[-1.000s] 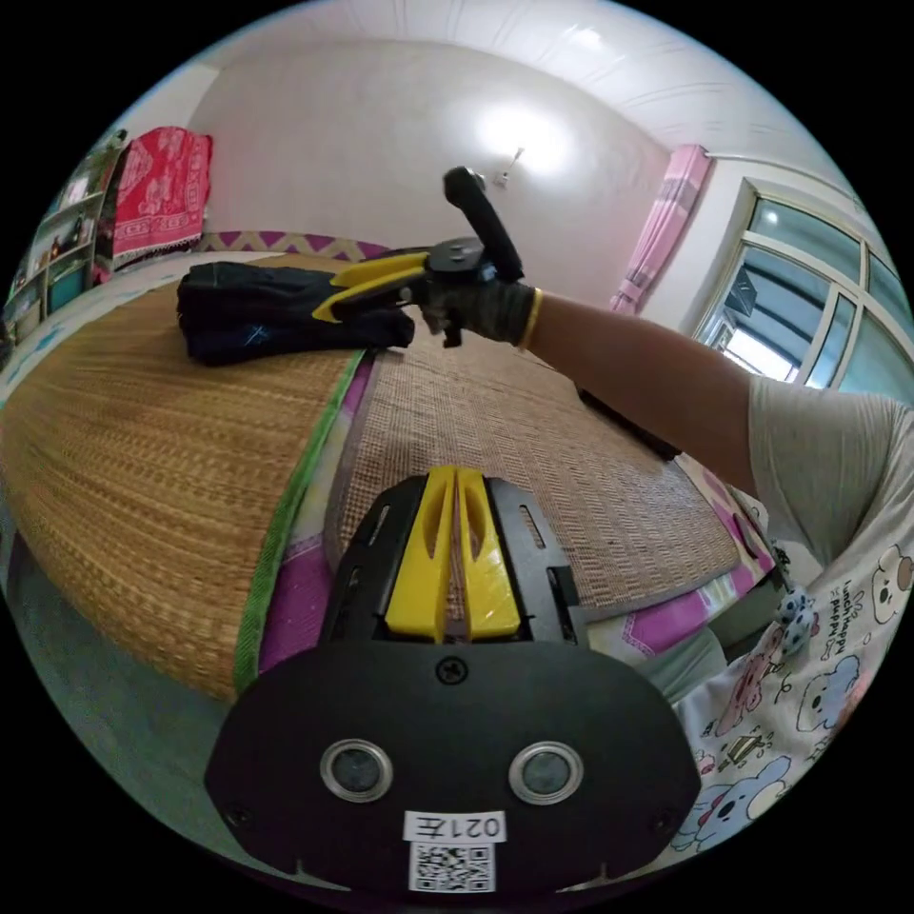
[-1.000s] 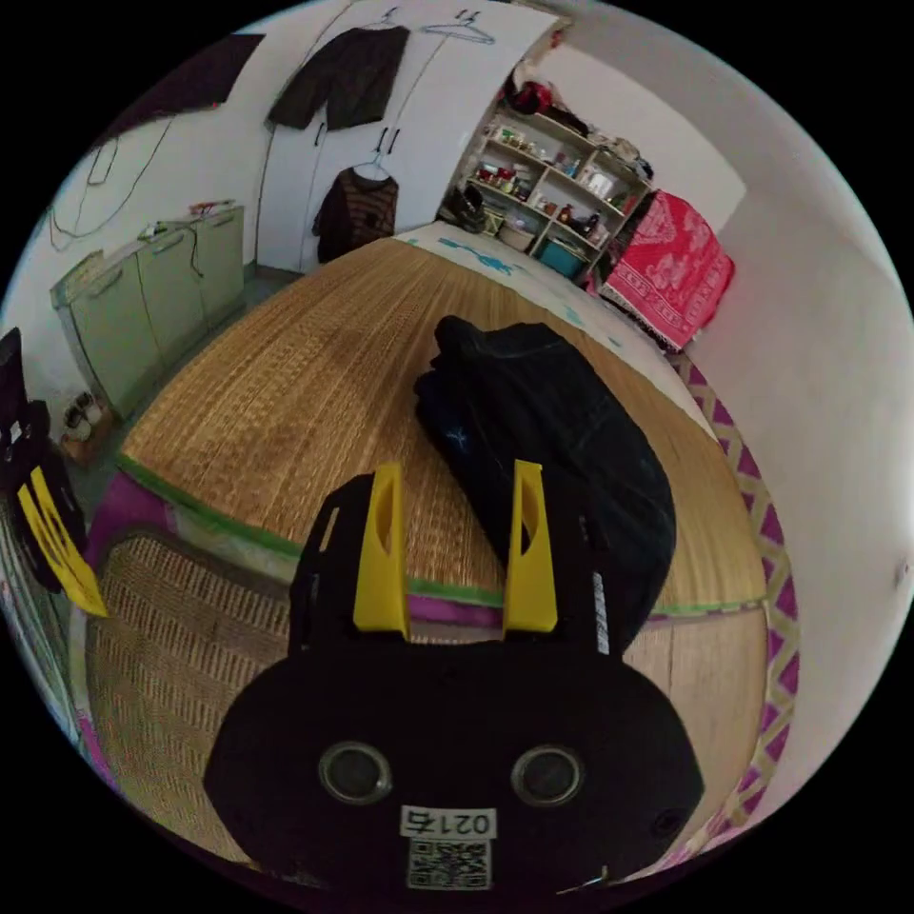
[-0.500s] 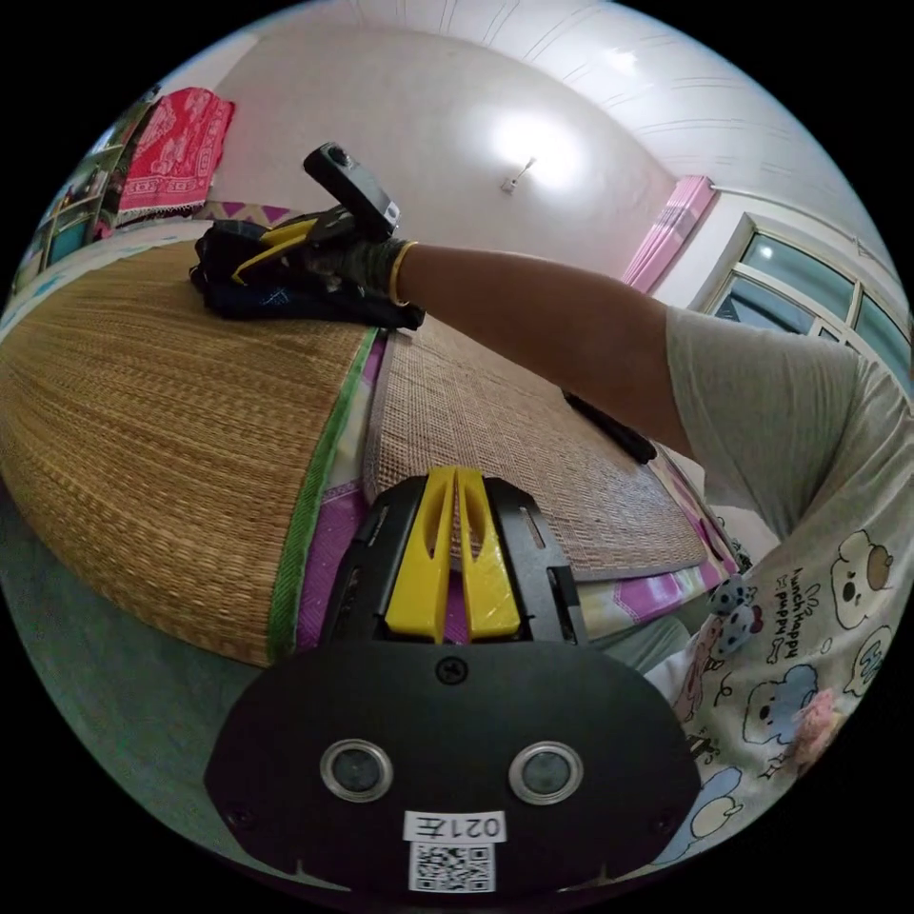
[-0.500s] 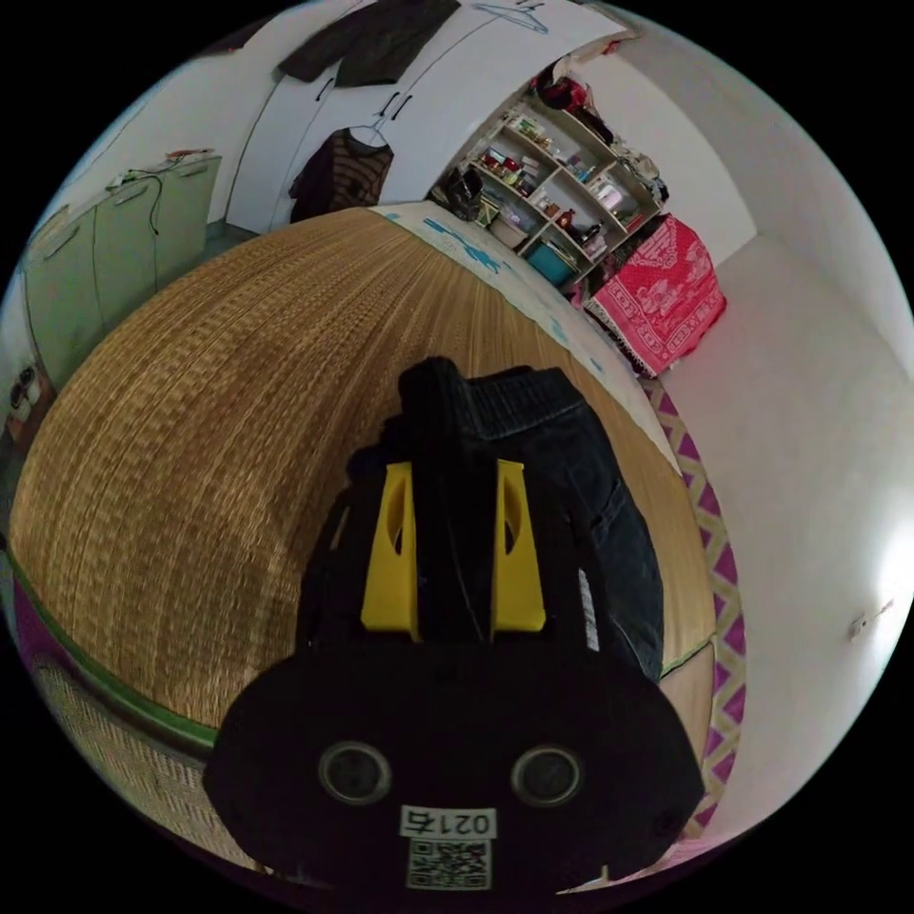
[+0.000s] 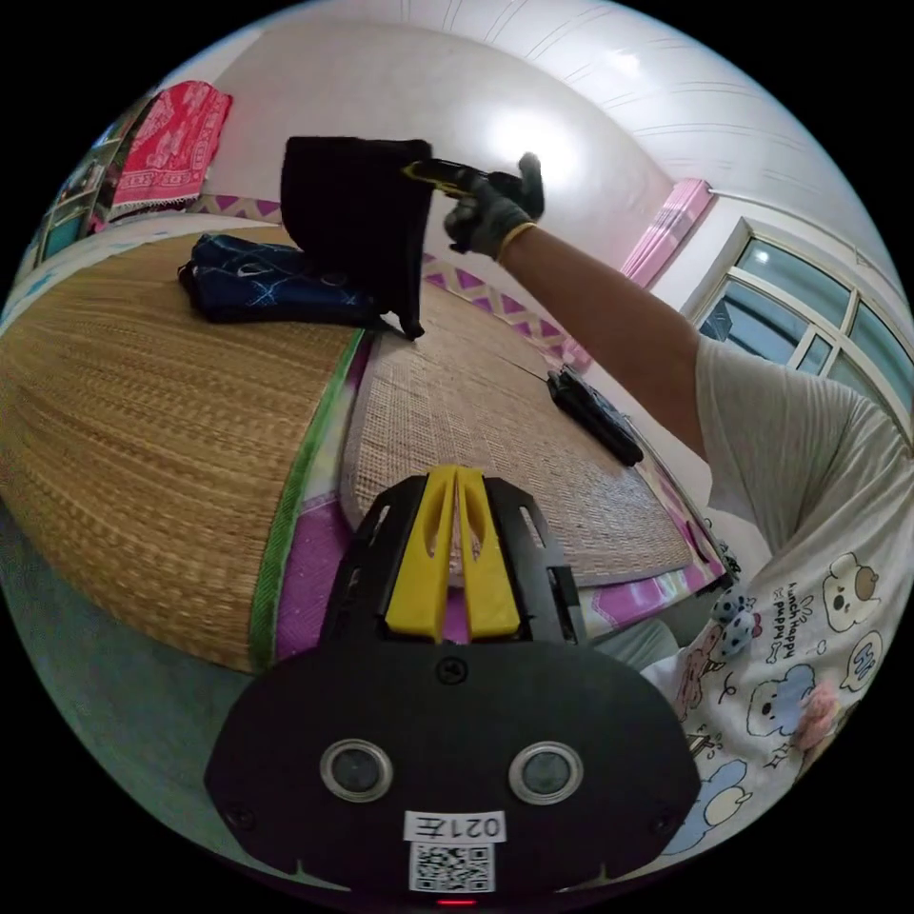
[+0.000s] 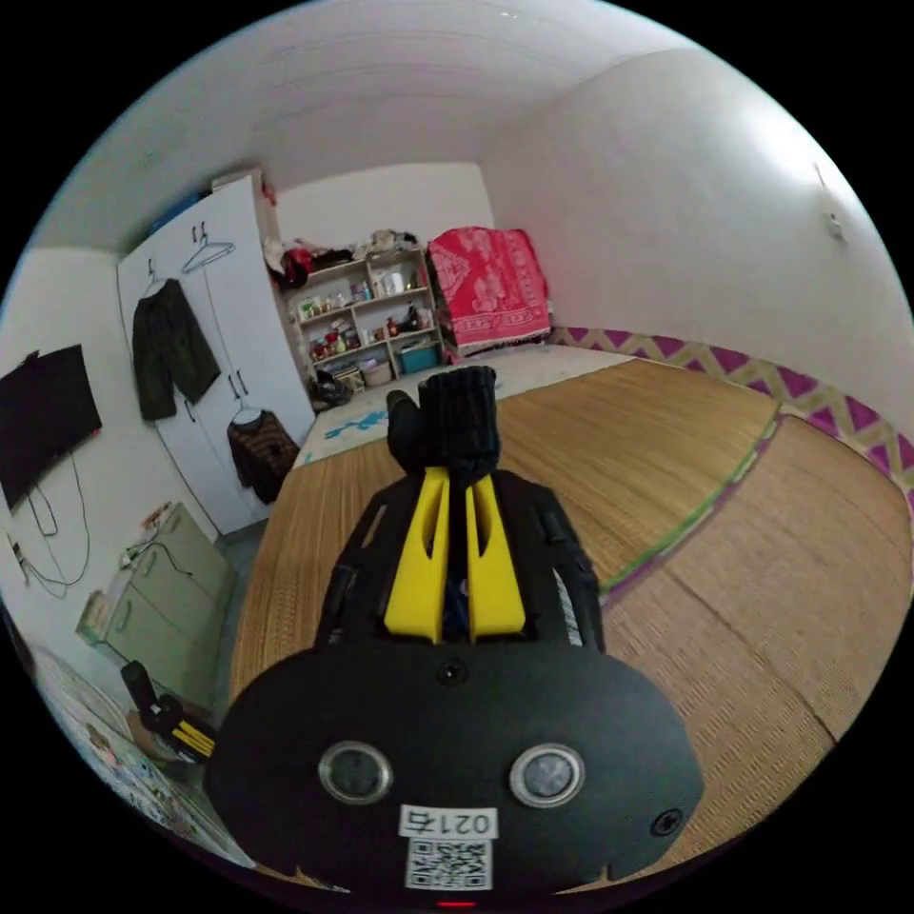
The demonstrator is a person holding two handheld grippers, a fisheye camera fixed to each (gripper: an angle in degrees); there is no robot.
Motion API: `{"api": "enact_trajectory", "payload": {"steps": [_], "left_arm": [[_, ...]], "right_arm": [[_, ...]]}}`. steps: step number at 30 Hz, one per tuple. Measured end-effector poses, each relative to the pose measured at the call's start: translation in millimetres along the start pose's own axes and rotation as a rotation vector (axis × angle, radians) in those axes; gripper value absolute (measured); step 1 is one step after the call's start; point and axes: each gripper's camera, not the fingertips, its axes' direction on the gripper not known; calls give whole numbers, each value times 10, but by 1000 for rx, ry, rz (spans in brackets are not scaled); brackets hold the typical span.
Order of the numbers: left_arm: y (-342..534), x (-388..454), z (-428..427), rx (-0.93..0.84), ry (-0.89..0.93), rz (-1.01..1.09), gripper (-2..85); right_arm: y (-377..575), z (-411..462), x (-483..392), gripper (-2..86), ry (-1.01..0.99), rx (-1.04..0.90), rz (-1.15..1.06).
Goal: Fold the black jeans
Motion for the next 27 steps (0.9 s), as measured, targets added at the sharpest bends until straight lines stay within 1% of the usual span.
{"api": "enact_trajectory", "payload": {"steps": [2,3,5,6,8,9,11,12,14,15,16,17,18,19,21,23,24,26,27], "left_arm": [[-36,84,23,1,28,11,-9],[-51,143,41,4,51,18,-9],[-59,220,84,0,96,19,-10],[-57,272,118,-7,128,19,-10],[-40,359,158,-20,157,26,-9],[-17,422,175,-27,164,35,-9],[29,501,198,-40,168,44,-9],[67,540,217,-50,171,46,-9],[130,572,245,-68,181,37,-9],[175,583,258,-77,179,31,-9],[217,588,270,-87,169,25,-9],[234,590,276,-92,162,24,-9],[264,588,292,-101,145,21,-9],[281,582,316,-113,134,17,-9],[284,573,365,-124,130,9,-9],[271,571,415,-127,131,-2,-9],[256,580,445,-123,129,-7,-9],[228,599,495,-116,128,-13,-9],[205,612,531,-109,125,-17,-10]], "right_arm": [[-31,-708,148,2,72,-2,-30],[-31,-879,132,2,85,-4,-51],[-16,-1402,-156,1,181,-86,-185],[7,-1475,-272,0,213,-125,-232],[242,-1511,-759,-1,328,-356,-379],[358,-1463,-879,-1,350,-424,-411],[1030,-1163,-1289,-1,405,-691,-490],[1231,-1084,-1366,0,406,-748,-491],[2011,-854,-1586,3,331,-913,-479],[2153,-847,-1614,4,299,-915,-458],[2323,-915,-1631,8,278,-851,-397],[2388,-1035,-1624,13,312,-783,-370],[2392,-1107,-1604,15,327,-754,-354],[2367,-1271,-1523,22,325,-702,-290],[2321,-1527,-1364,26,263,-640,-204],[2264,-1855,-1094,18,141,-588,-87],[2252,-1947,-1016,15,112,-569,-52],[2214,-2354,-650,6,-5,-482,89],[2210,-2465,-550,4,-27,-458,120]]}}
